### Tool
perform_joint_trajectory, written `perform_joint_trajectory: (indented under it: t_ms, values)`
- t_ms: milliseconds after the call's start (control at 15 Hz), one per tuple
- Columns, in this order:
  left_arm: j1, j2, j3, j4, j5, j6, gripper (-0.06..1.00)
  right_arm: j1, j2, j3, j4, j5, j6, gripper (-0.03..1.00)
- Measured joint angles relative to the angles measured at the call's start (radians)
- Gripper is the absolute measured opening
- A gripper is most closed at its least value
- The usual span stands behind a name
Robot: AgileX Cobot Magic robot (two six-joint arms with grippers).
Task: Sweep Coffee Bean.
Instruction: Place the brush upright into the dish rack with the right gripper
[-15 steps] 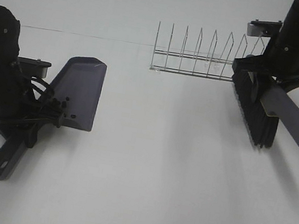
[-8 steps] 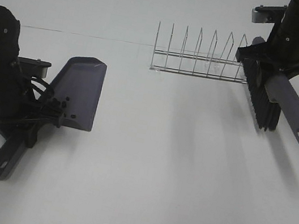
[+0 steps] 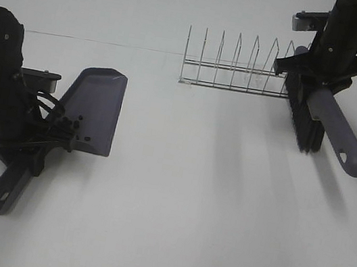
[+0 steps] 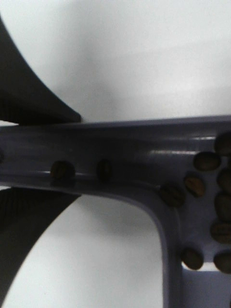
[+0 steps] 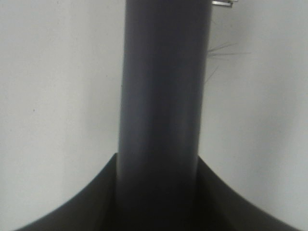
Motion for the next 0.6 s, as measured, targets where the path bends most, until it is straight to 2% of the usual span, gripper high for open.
perform_joint_trajectory:
  t_ms: [400, 600]
  values:
    - [0.000, 0.000, 0.000, 0.000, 0.000, 0.002, 0.32, -0.002, 0.142, -0.246, -0.013, 0.032, 0.007, 0.27]
    - [0.000, 0.000, 0.000, 0.000, 0.000, 0.002, 0.32, -0.003, 0.168, -0.285, -0.013, 0.027, 0.016, 0.27]
